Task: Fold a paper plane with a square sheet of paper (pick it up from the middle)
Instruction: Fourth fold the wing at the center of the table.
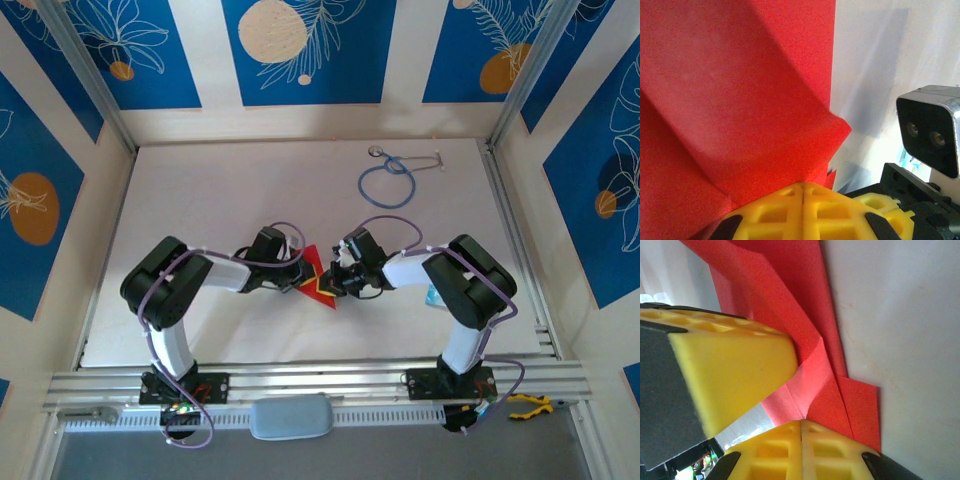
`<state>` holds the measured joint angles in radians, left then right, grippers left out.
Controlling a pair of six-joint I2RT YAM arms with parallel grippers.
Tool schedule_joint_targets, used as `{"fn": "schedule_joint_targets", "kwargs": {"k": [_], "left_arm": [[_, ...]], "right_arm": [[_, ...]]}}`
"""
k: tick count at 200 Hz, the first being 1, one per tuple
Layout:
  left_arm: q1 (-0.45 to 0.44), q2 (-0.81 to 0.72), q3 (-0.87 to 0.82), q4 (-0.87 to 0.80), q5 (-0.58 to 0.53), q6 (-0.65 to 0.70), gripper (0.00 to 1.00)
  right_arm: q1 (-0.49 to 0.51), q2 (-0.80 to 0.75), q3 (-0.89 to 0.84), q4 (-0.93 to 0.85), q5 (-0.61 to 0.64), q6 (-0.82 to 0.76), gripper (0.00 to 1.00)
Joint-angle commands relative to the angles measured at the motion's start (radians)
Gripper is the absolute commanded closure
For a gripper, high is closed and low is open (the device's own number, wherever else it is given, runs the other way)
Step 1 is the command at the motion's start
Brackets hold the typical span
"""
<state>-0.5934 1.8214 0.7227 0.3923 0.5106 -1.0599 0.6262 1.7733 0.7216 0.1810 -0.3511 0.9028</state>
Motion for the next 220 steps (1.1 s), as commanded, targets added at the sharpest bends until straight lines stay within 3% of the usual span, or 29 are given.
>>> {"fn": "schedule_joint_targets", "kwargs": {"k": [1, 176, 220], "left_arm": [[0.044, 0.036, 0.021, -0.056, -0.035, 0.047, 0.98], [0.259, 0.083, 0.172, -0.270, -0.012, 0.213, 0.98], [0.268, 0.070, 0.247, -0.353, -0.015, 0.257, 0.97]], "right_arm": [[-0.005, 0.050, -0.047, -0.130, 0.049, 0.001, 1.00], [-0.004, 0.058, -0.049, -0.130, 0.036, -0.010, 1.00], [-0.003, 0.056, -0.043, -0.131, 0.032, -0.010, 1.00]]}}
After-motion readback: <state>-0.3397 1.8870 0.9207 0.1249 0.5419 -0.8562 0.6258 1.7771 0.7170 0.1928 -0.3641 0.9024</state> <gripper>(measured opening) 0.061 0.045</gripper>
